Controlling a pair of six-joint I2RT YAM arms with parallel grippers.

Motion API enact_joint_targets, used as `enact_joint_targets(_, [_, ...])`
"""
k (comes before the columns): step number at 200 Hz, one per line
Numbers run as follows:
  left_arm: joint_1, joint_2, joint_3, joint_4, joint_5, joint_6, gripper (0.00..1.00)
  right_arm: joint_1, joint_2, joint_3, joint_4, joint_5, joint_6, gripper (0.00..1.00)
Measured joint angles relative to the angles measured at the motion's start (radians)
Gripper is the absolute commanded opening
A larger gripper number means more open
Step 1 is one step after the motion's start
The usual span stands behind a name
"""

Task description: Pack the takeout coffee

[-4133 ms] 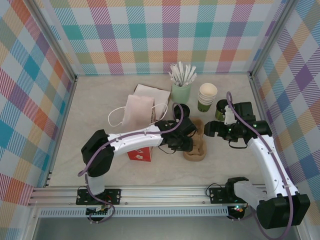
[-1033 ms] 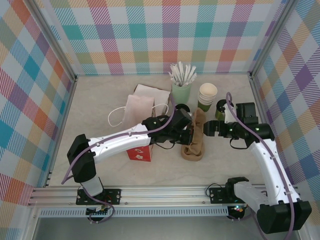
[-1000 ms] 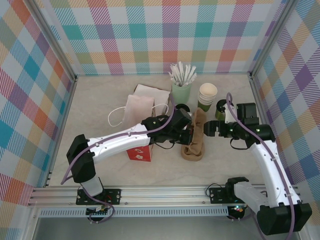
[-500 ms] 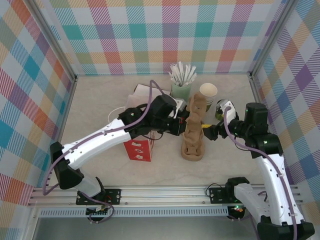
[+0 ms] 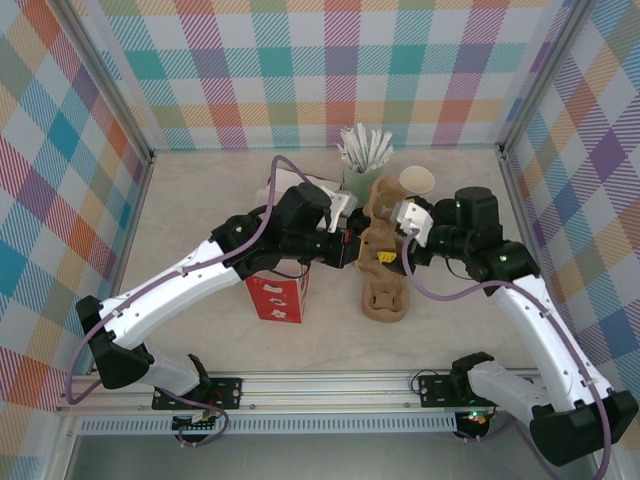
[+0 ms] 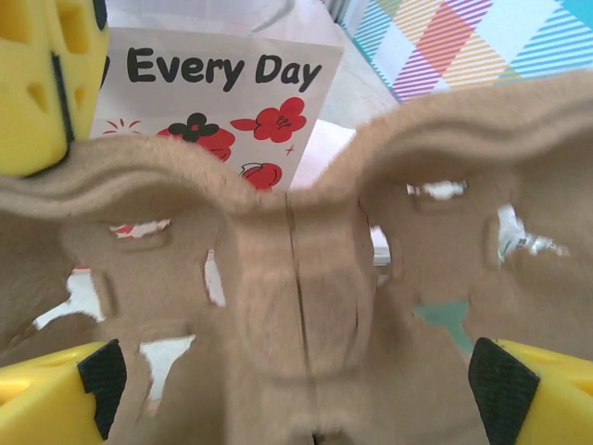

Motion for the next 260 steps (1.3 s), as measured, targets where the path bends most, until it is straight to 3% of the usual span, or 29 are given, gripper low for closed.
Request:
enact_joint_targets(46, [0.0,0.0,0.0,0.0,0.0,0.0,0.0,0.051,0.066,0.037,0.002,0.052,-0.032,0.86])
enact_joint_targets(139, [0.0,0.0,0.0,0.0,0.0,0.003,0.0,0.078,0.116,0.091,-0.02,0.066,-0.038,0.57])
enact_joint_targets(178, [0.0,0.0,0.0,0.0,-0.001,0.003,0.0,0.081,0.116,0.091,-0.044,0.066,-0.038,0.55])
enact_joint_targets(196, [0.0,0.0,0.0,0.0,-0.007,0.004,0.13,0.081,0.116,0.093,-0.048,0.067,-0.038,0.54])
enact_joint_targets(260, [0.022,-0.077,0.0,-0.041,-0.082,0.035,0.36,0.081,0.136,0.173,-0.108,0.075,-0.037,0.49])
